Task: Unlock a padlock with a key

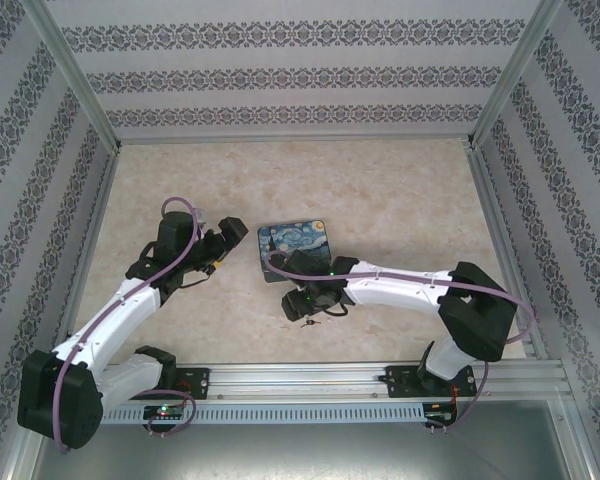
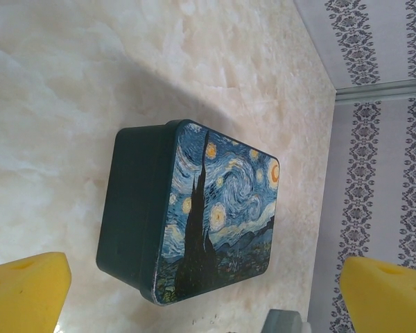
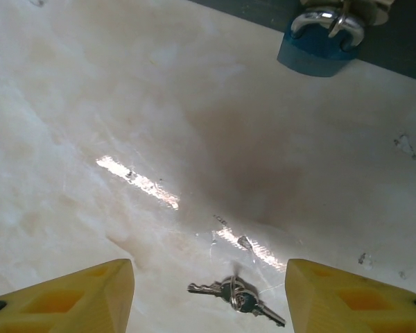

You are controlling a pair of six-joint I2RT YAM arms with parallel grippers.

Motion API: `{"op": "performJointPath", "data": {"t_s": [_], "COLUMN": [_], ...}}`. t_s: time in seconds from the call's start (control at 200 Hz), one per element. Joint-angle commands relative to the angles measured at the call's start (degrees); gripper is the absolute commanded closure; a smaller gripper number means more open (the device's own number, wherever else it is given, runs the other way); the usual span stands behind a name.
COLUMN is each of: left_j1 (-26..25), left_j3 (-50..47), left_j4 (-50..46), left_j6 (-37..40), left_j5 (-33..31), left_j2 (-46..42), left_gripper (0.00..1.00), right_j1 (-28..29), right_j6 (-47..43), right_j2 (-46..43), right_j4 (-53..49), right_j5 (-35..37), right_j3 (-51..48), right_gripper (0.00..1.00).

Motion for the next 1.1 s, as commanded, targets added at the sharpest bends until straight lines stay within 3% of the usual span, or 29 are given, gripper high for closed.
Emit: {"op": "performJointPath", "data": {"t_s": [0.0, 0.3, 1.094], "left_j1": [0.6, 0.6, 0.6], "left_j3": [-0.8, -0.5, -0.1], "left_j4": [-0.1, -0.6, -0.1], "left_j6": [0.1, -0.1, 0.0], "left_j5": [0.0, -0.5, -0.4], "left_j2": [-1.3, -1.4, -0.7], "left_gripper": [0.00, 0.00, 0.00], "right_j1": [-0.2, -0.1, 4.2], "right_j6": [-2.6, -1.2, 3.2], "right_j2": [2.3, 5.4, 0.0], "right_j4": [1.2, 4.0, 3.3], "right_j5": [-1.5, -4.5, -4.8], "right_j3": [0.1, -1.2, -7.9], "right_gripper": [0.41, 0.43, 0.47]}}
